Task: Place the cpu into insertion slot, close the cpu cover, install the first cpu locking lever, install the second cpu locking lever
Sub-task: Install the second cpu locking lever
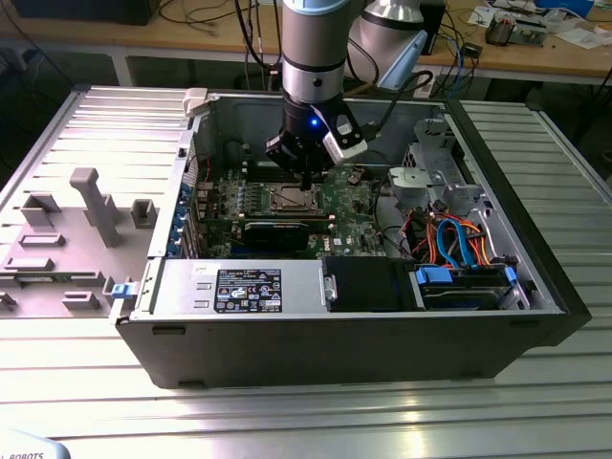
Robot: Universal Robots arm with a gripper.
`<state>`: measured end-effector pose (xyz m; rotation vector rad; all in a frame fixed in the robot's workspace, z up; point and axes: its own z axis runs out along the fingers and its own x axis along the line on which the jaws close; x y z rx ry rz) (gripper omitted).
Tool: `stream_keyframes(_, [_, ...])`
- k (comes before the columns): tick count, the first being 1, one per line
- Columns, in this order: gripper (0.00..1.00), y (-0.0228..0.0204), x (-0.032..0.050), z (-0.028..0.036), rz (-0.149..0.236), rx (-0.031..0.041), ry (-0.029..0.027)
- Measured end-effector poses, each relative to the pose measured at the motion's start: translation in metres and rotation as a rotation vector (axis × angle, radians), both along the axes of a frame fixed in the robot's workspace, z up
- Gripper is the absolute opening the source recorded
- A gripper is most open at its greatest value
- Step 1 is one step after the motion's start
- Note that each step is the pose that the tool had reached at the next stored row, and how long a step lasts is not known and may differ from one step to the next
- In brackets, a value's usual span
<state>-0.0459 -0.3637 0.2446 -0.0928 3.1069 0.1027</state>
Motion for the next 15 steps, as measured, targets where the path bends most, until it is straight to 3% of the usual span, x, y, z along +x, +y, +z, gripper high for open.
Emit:
stream_keyframes(5, [0.11, -0.002, 0.0, 0.0001, 0.0, -0.0001, 0.0])
stream_keyframes(9, [0.11, -0.0032, 0.0001, 0.0052, -0.004, 0.0001, 0.0])
stream_keyframes(15, [0.11, -0.0126, -0.0007, 0.0052, -0.005, -0.0009, 0.0001])
